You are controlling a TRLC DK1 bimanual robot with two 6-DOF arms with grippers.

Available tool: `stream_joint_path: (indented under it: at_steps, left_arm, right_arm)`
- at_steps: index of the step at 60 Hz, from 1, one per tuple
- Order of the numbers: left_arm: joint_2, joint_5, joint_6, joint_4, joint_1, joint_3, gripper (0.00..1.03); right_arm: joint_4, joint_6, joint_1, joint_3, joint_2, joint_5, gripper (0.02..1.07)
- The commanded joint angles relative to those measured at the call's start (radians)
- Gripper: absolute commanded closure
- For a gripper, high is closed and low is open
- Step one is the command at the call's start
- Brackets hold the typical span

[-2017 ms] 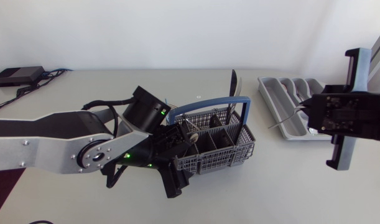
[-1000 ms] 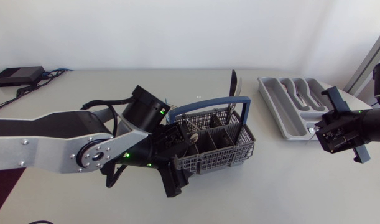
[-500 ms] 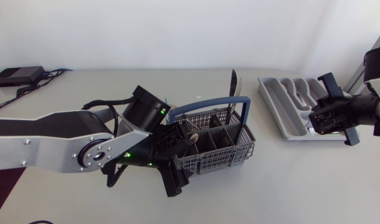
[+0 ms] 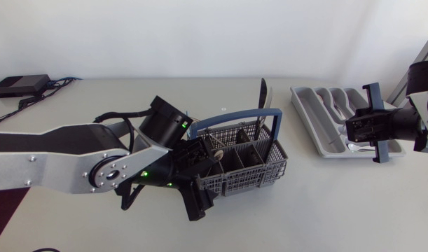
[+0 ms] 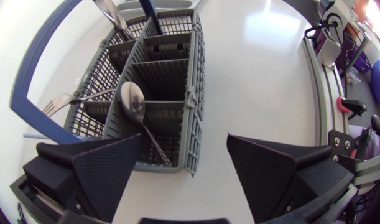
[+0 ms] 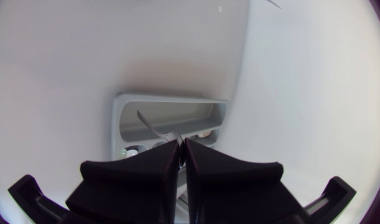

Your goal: Sort the cutlery from the basket into the organizer compartments.

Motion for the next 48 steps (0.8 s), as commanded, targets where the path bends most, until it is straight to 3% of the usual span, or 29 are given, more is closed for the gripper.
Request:
stream_joint_path:
  at_steps: [1, 12, 31, 48]
  left_arm:
    - [0.023, -0.006, 0.003, 0.009, -0.006, 0.02, 0.1]
    - [0.023, -0.006, 0.003, 0.01, -0.008, 0.02, 0.1]
    - [0.021, -0.006, -0.001, 0.016, -0.015, 0.022, 0.1]
    - [0.015, -0.006, 0.0, 0.021, -0.012, 0.011, 0.1]
  right_arm:
    - [0.048, 0.051, -0.012, -0.026, 0.022, -0.018, 1.02]
    - [0.156, 0.042, -0.029, -0.067, 0.032, -0.041, 1.02]
    - [0.08, 0.083, -0.08, -0.009, 0.075, -0.097, 1.01]
    - [0.146, 0.02, -0.14, 0.019, 0.138, -0.094, 1.02]
